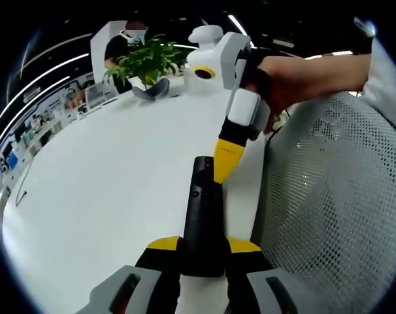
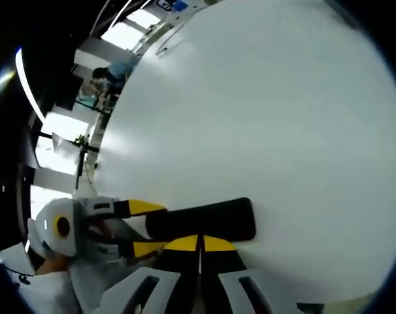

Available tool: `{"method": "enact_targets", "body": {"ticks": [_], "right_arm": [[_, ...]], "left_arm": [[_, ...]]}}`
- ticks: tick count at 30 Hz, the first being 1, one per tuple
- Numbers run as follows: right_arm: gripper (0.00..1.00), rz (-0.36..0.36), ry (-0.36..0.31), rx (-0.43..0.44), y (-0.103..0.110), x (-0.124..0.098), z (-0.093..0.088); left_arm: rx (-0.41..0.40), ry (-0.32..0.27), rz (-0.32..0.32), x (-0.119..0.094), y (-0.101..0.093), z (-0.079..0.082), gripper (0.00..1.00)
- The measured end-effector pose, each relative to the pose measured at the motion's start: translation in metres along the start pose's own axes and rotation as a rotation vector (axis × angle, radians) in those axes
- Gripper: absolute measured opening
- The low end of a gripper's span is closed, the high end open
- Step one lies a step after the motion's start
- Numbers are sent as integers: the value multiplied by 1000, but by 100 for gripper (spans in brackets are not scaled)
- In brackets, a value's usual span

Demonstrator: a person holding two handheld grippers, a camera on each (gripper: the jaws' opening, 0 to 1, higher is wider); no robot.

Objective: Press the specified remote control buttons in sequence, fully releasing each button before pressing the next.

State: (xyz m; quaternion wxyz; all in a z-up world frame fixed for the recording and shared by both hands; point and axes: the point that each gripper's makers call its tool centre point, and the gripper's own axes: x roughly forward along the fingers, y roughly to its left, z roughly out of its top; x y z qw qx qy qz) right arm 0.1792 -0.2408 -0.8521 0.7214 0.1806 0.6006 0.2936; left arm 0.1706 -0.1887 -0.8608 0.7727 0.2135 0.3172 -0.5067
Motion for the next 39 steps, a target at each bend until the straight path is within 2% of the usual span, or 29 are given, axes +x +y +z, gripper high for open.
{"method": "enact_targets", "body": {"ticks": [10,18,22,25,30,36,39], "right_arm": [[0,-34,-10,6,-9,-4,3],[0,-85,9,-45,-10,-2,2],[0,-153,60,-98,-10,-1,1],[0,-171,91,-80,-11,1,5],[0,-195,191,-32,-12,1,4],[0,-274,287,-61,-12,1,2],[0,-305,362,-68,-12,2,2]], "left_arm": [[-15,-1,-3,0,0,0,25],[-16,-7,-6,1,-1,0,25],[-16,-10,-7,1,-1,0,25],[-15,-12,-6,1,-1,0,25],[-15,-12,-6,0,-2,0,25],[-13,-11,-6,0,-2,0,25],[-11,-10,-6,0,-2,0,25]]}}
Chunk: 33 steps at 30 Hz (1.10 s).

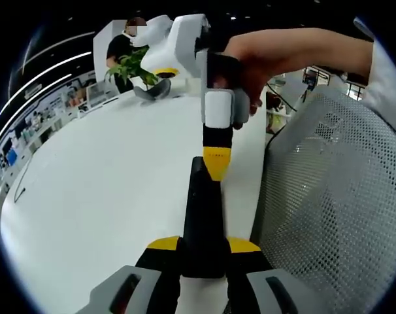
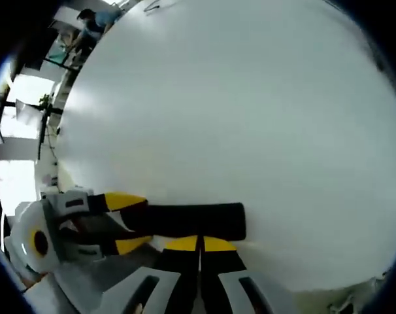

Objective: Press the specified remote control buttons in sequence, fully releasing each button before pressing the next.

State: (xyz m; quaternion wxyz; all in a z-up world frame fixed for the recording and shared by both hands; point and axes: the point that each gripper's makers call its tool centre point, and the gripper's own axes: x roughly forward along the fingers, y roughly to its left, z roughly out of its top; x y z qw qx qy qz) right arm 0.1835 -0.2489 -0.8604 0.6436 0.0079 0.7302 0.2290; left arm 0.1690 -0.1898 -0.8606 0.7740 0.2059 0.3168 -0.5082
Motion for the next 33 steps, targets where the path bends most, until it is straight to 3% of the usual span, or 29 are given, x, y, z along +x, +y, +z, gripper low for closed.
{"method": "enact_targets", "body": {"ticks": [7,10,14,16,18,21,22,25,26,27,28,31,33], "right_arm": [[0,-52,119,-40,0,2,0],[0,-40,117,-62,-1,1,-2],[0,61,-48,-31,0,-1,-2],[0,96,-143,-66,-1,-1,-1],[0,114,-180,-89,-2,2,-10],[0,43,-184,-175,-14,13,-22],[0,105,-270,-148,-3,0,-17],[0,222,-309,-59,8,-10,-15],[0,252,-340,-40,11,-14,-6],[0,289,-451,-40,14,-25,9],[0,317,-505,-29,15,-33,15],[0,375,-537,39,13,-40,15],[0,340,-509,54,9,-33,14]], "left_arm": [[8,1,1,0,0,0,25],[7,1,1,0,0,0,25],[6,0,2,1,0,-1,25],[5,1,2,0,0,-1,25],[3,1,0,1,-1,-1,25],[3,-1,1,1,-2,-1,25],[6,-1,0,0,-2,-1,25],[4,-2,0,0,-2,0,25],[4,-2,0,0,-2,0,25],[4,-1,0,0,-2,0,25],[4,-1,0,0,-2,0,25],[6,-3,-2,0,-2,0,25],[8,-2,-4,1,-3,0,24]]}}
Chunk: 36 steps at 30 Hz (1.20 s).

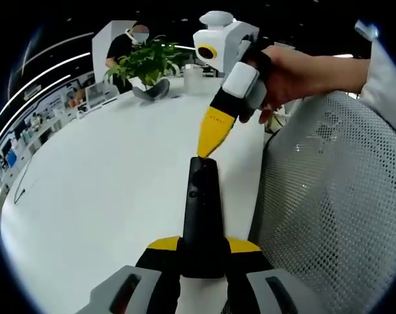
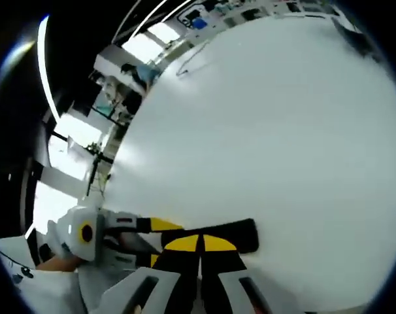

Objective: Press the specified remote control buttons in sequence, fully releasing each button before pressing the next.

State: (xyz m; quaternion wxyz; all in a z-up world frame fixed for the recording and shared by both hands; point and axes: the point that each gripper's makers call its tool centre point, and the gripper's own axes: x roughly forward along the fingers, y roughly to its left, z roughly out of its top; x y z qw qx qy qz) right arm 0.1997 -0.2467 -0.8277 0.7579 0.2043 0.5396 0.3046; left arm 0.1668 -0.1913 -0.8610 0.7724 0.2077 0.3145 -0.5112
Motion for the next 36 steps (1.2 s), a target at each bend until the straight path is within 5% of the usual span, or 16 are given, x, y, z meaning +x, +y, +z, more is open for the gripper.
{"method": "enact_targets", "body": {"ticks": [6,14,29,32,36], "right_arm": [[0,-68,85,-130,-2,14,-11],[0,-125,119,-216,-10,19,-15],[0,-117,67,-201,-13,19,-12],[0,-127,68,-230,-12,19,-12],[0,-121,74,-216,-12,19,-12]], "left_arm": [[14,-5,-15,0,-4,1,24],[16,-8,-22,0,-5,1,25],[3,-6,-14,1,-4,2,25],[-34,70,25,-1,-1,-2,25],[-24,74,24,0,-2,0,25]]}}
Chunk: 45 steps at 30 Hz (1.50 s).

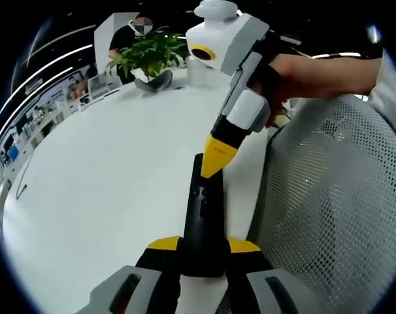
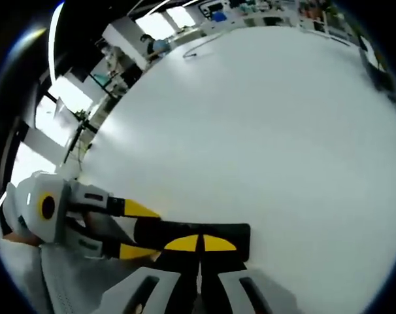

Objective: Press the specified remote control buttons in sequence, fully releasing each button before pressing the next.

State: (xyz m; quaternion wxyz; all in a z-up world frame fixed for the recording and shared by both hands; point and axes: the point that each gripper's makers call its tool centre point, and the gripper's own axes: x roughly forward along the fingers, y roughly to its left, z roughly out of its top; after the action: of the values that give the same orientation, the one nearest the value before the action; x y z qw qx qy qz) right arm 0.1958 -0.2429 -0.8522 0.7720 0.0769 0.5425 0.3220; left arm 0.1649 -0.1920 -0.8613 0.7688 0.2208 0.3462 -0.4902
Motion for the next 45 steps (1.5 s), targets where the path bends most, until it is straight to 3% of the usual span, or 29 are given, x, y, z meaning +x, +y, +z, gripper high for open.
{"method": "enact_targets", "body": {"ticks": [14,20,27,33,36,40,45], "right_arm": [[0,-9,10,6,1,-1,-2],[0,-43,10,-30,0,0,-3],[0,-108,39,-136,1,2,-2],[0,-81,-3,-112,0,-1,-3],[0,-63,28,-65,-1,0,-1],[0,-53,23,-62,1,-2,0],[0,-75,49,-175,5,2,-3]], "left_arm": [[103,20,38,-4,7,-2,24],[98,19,32,-4,6,-2,24],[48,-11,6,-3,8,-2,24],[48,-17,7,-3,7,-2,24],[49,-21,6,-2,7,-2,24],[44,-33,-1,-3,7,-1,24],[46,-41,-7,0,6,0,24]]}}
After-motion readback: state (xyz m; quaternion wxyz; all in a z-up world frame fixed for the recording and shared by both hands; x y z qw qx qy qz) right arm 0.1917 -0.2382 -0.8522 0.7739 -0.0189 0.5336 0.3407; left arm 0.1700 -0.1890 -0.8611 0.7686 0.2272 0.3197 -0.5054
